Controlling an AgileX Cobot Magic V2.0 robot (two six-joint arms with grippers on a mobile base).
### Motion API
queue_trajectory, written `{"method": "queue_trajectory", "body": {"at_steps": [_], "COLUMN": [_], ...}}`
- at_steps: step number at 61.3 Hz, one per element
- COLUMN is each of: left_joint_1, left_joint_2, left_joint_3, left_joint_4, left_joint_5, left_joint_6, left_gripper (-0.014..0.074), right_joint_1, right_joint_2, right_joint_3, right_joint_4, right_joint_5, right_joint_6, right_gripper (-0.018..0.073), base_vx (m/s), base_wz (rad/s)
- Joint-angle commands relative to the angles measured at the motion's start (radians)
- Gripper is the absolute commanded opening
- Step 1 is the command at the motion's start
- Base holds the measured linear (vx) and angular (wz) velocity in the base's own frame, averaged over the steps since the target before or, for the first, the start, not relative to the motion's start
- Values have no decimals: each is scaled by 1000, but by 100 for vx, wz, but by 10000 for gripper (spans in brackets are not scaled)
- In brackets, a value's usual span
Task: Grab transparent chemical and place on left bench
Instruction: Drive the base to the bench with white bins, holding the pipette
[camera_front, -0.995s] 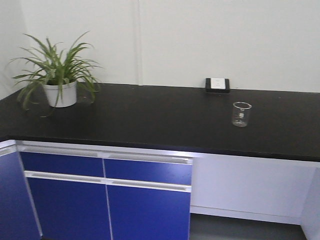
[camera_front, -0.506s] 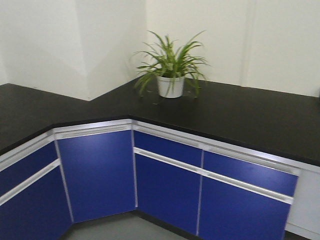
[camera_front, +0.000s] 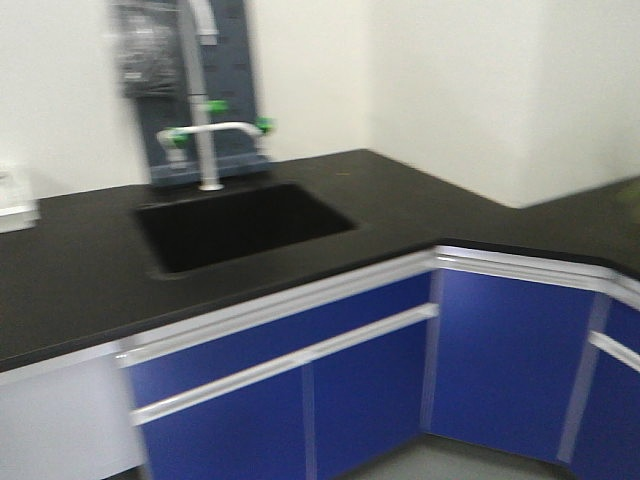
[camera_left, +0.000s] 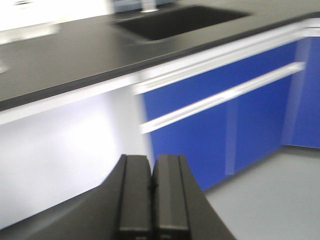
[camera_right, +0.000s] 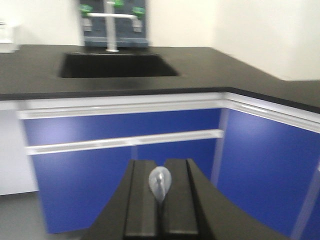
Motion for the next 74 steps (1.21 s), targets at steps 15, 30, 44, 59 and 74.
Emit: {"method": "queue_trajectory", "body": {"at_steps": [15,30,44,59,74], "left_joint_1": [-2,-2,-2,-2,-2], "left_joint_2": [-19,-19,-19,-19,-19], "left_joint_3": [16,16,16,16,16], "left_joint_4": [-1,-1,-1,-1,-1], "left_joint_5": [-78,-78,-78,-78,-78], "left_joint_6": [-8,-8,-8,-8,-8], "left_gripper": [-3,-3,-3,-3,-3], "right_joint_1": [0,0,0,0,0], "right_joint_2": [6,6,6,6,6], "right_joint_3": [-31,-31,-31,-31,-31], "right_joint_4": [-3,-3,-3,-3,-3], "right_joint_5": [-82,-82,-82,-82,-80], "right_joint_6": [-8,-8,-8,-8,-8], "right_gripper": [-4,-4,-4,-4,-4], "base_vx": [10,18,23,27,31], "base_wz": [101,63,43,35,23]}}
